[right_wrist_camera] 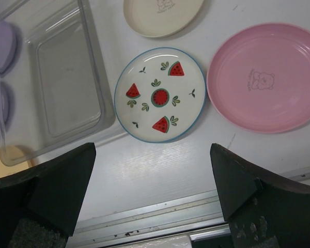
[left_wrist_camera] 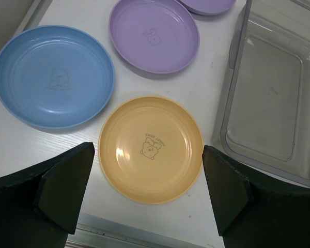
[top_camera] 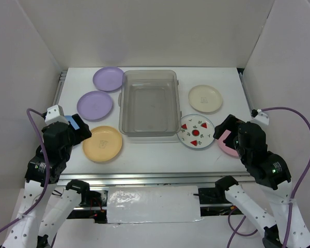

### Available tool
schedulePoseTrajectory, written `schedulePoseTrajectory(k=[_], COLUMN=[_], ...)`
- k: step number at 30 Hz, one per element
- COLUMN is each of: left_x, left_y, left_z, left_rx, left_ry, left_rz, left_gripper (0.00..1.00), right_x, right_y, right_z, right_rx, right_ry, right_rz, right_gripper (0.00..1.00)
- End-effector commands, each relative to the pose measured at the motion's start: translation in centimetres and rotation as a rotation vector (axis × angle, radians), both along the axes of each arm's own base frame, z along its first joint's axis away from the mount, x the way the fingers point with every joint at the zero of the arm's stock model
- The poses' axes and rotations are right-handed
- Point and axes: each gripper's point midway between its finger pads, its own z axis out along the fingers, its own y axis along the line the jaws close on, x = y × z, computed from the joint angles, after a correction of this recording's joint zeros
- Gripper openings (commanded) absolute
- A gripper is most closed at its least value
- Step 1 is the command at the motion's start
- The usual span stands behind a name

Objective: Place the plates into the plastic bin on the countertop

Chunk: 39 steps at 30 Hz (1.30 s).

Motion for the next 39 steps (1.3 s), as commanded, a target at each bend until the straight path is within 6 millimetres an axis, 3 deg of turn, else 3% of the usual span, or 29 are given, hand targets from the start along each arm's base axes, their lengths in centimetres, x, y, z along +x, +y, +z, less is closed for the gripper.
schedulePoseTrajectory(k=[1,9,12,13,15,16,19,21,25,28,33,39], left_x=[0.3,0.4,0.7,0.7,0.8,0.8,0.8,0.8,0.9,0.8,0.9,1.0], left_y=[0.2,0.1,0.0,0.0,0.0,0.0,-0.4,-0.4,-0.7,-0.8,-1.3,-1.7], left_z=[0.7,0.6,0.3,0.2,-0.1,-0.1,0.0,0.3,0.3,0.3,0.6,0.4], left_rx=[-0.004,0.000,-0.001,0.001,0.006,0.007,0.004,0.002,0.000,0.001,-0.001,-0.005], left_ry=[-0.032,-0.022,-0.006,0.002,0.019,0.019,0.009,-0.002,-0.003,-0.004,-0.019,-0.011], left_rz=[0.012,0.006,0.010,0.012,0.010,0.005,-0.017,-0.024,-0.044,-0.051,-0.082,-0.107], left_gripper=[0.99,0.99,0.99,0.99,0.99,0.99,0.99,0.99,0.99,0.99,0.99,0.99], right_x=[-0.1,-0.3,0.4,0.8,1.0,1.4,2.2,2.3,2.7,3.1,5.0,6.4], right_y=[-0.6,-1.0,-0.8,0.0,0.9,1.3,1.7,1.6,1.1,0.3,0.4,0.4], right_z=[1.5,2.1,-0.6,-3.1,-5.7,-7.8,-11.2,-12.8,-18.2,-19.9,-20.2,-22.4], right_rx=[0.002,-0.001,0.024,0.069,0.132,0.172,0.230,0.278,0.313,0.334,0.364,0.389], right_ry=[-0.033,-0.049,0.022,0.084,0.130,0.133,0.149,0.204,0.324,0.314,0.284,0.315], right_rz=[-0.030,-0.047,-0.091,-0.112,-0.121,-0.144,-0.179,-0.228,-0.307,-0.346,-0.317,-0.319], right_gripper=[1.00,1.00,1.00,1.00,1.00,1.00,0.99,1.00,1.00,0.98,0.94,0.91])
